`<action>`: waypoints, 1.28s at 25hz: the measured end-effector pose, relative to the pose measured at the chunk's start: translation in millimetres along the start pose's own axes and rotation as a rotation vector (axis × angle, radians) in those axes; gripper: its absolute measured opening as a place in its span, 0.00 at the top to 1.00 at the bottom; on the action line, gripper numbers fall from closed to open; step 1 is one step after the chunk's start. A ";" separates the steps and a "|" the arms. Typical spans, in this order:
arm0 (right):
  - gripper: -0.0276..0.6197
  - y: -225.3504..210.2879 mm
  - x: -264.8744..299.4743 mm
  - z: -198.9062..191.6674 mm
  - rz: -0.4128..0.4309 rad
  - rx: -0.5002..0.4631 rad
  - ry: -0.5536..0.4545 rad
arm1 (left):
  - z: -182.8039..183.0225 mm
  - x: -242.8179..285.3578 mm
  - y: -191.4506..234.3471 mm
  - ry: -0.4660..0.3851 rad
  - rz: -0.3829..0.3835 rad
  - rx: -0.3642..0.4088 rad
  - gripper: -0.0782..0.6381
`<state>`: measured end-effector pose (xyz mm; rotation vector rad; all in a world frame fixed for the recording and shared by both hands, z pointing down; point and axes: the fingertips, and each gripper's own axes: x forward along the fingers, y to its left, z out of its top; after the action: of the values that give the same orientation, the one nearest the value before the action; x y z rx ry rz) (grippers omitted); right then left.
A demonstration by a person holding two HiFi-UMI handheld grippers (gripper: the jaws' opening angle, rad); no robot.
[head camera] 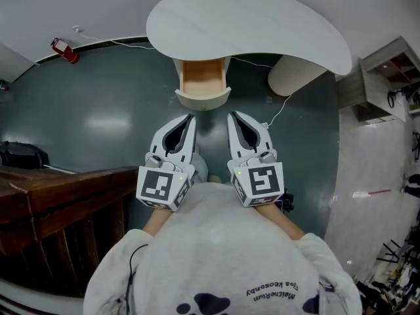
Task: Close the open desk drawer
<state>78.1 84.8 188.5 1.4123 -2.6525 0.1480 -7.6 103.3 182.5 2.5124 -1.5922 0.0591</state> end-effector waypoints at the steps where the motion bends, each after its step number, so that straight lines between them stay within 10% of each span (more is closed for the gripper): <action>1: 0.93 -2.6 8.8 1.6 -0.009 0.001 -0.001 | 1.6 6.7 7.1 0.000 -0.007 0.000 0.88; 17: 0.93 -31.6 117.7 29.8 -0.162 -0.012 -0.007 | 23.3 92.9 88.3 0.017 -0.170 0.031 0.88; 32: 0.93 -47.9 137.9 14.9 -0.118 -0.030 0.038 | 2.4 113.5 98.2 0.068 -0.145 0.013 0.88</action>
<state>40.6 -56.8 197.4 1.5355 -2.5225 0.1211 -47.4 -39.6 205.7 2.5984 -1.3848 0.1357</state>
